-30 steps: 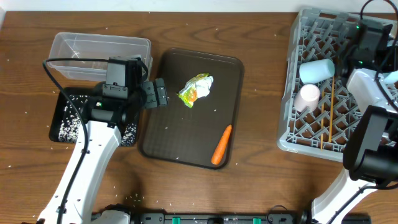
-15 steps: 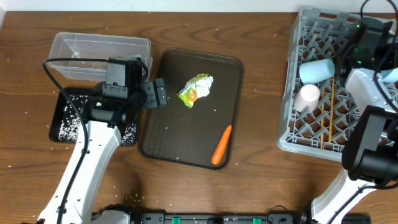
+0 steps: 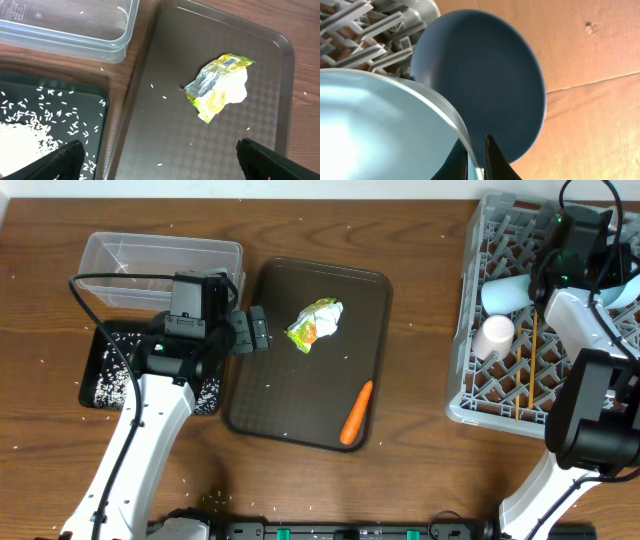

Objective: Sort waste into correct bins and load items into the dishwasher rack

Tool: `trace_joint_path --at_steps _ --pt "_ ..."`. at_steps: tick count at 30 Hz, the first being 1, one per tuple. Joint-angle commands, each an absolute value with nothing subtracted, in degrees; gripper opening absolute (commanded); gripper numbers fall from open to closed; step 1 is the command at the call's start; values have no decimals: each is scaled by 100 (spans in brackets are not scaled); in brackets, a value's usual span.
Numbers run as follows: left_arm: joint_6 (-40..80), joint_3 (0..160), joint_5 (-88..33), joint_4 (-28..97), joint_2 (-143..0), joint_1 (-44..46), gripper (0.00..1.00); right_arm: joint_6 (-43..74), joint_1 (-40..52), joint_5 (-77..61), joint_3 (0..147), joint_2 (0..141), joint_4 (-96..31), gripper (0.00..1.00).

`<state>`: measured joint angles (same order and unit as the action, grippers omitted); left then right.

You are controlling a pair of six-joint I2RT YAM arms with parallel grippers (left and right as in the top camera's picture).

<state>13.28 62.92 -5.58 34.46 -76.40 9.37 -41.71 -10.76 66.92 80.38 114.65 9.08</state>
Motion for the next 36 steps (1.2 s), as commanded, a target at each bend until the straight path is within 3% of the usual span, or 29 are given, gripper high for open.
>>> trace_joint_path --at_steps 1,6,31,35,36 --pt "1319 6322 -530 3446 -7675 906 98 -4689 -1225 6879 8051 11544 1175 6" --pt "1319 6322 -530 3446 -7675 906 98 -5155 -1271 6851 8051 11544 1485 5" --pt "1319 6322 -530 3446 -7675 906 98 -4790 -1817 6711 8051 11544 808 6" --pt "1319 6322 -530 3446 -7675 906 98 -4619 -1763 6709 8051 11544 725 8" --pt "1319 6322 -530 3446 -7675 906 98 -4536 -1743 6724 8051 11544 725 13"
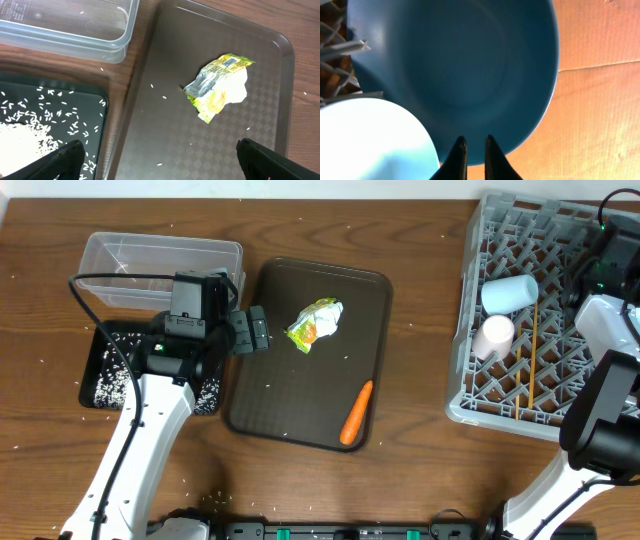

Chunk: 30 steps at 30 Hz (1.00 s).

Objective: Sort waste into correct bins and load items into the dishwasher rack

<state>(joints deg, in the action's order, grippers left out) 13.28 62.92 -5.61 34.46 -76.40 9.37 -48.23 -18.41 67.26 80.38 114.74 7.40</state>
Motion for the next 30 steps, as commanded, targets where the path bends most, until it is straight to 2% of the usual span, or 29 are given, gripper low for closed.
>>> trace_joint_path --at_steps 1,3,4,5,9,15,18,21,25,30 --pt "1319 6322 -530 3446 -7675 906 98 -4357 -1695 6810 8051 11544 709 23" --pt "1319 6322 -530 3446 -7675 906 98 -3813 -1564 7089 8051 11544 526 44" --pt "1319 6322 -530 3446 -7675 906 98 -3433 -1472 7179 8051 11542 338 52" --pt "1319 6322 -530 3446 -7675 906 98 -3127 -1374 7194 8051 11537 89 56" --pt "1319 6322 -530 3446 -7675 906 98 -1968 -967 6705 8051 11507 -1243 56" --pt "1319 6322 -530 3446 -7675 906 98 -180 -788 4401 8053 11356 -3124 62" --pt "1319 6322 -530 3446 -7675 906 98 298 -808 3330 8055 11078 -3710 60" --pt "1319 6322 -530 3446 -7675 906 98 318 -801 2574 8055 10639 -3977 56" --pt "1319 6322 -530 3446 -7675 906 98 696 -832 1688 8055 9765 -4058 57" --pt "1319 6322 -530 3446 -7675 906 98 1616 -1083 1494 8055 8862 -4213 54"
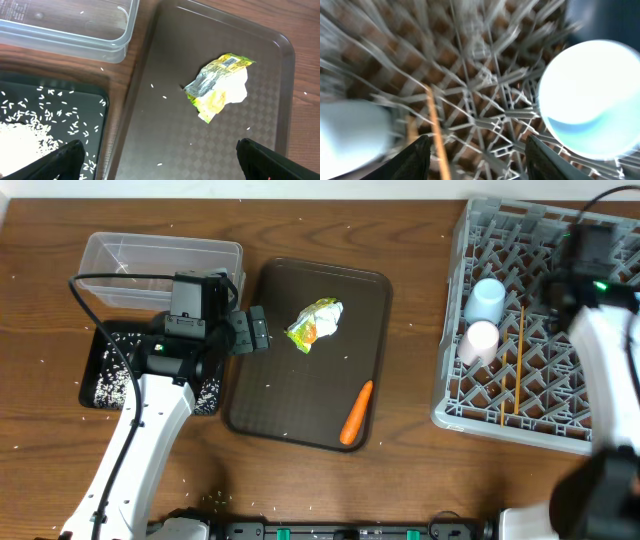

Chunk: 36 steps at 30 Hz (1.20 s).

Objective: Sort waste into correct bins and load items into the dishwasher rack

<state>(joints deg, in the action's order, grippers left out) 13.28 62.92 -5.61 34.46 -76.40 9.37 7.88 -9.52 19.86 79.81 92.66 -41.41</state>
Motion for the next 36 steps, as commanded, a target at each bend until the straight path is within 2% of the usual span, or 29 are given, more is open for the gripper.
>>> trace_joint_path --at_steps 1,7,14,20,30,36 --pt "1319 6322 -530 3446 -7675 906 98 1800 -1164 1490 8055 8761 -4270 51" --pt "1319 6322 -530 3446 -7675 906 98 2836 -1826 1492 8034 8713 -5129 33" --pt "1319 6322 -530 3446 -7675 906 98 3188 -2882 1337 7741 8829 -5041 34" --pt "1319 6322 -530 3446 -7675 906 98 3089 -3566 958 7070 8831 -4185 36" --pt "1319 6322 -530 3446 -7675 906 98 2246 -3756 956 5957 8831 -2237 36" --pt "1319 6322 -530 3446 -7675 906 98 2176 -3758 766 5865 8831 -1822 34"
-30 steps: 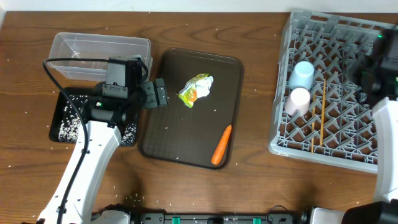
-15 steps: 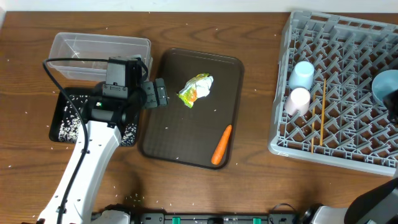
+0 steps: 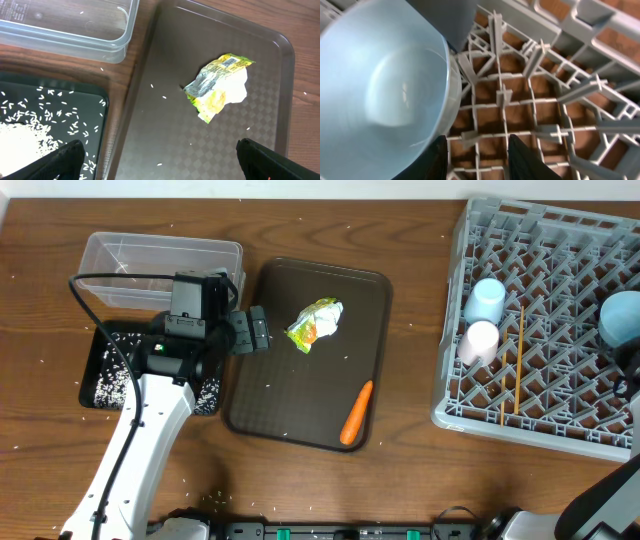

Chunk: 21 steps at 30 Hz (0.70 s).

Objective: Sort waste into correct bins and load items into the dishwasher rack

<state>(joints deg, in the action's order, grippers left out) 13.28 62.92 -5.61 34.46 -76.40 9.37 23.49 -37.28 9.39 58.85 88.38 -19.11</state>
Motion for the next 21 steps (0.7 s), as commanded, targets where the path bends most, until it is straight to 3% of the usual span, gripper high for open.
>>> trace_joint_path --at_steps 1,6,17,21 --pt "1319 6322 -530 3446 -7675 906 98 2178 -3758 674 5867 8831 -1811 34" --pt "1319 6322 -530 3446 -7675 906 98 2178 -3758 -213 5867 8829 -1848 30" --pt "1319 6322 -530 3446 -7675 906 98 2180 -3758 -1374 5870 8200 -1876 40" --pt "1319 6322 -530 3446 -7675 906 98 2185 -3760 -1197 5870 7981 -1896 49"
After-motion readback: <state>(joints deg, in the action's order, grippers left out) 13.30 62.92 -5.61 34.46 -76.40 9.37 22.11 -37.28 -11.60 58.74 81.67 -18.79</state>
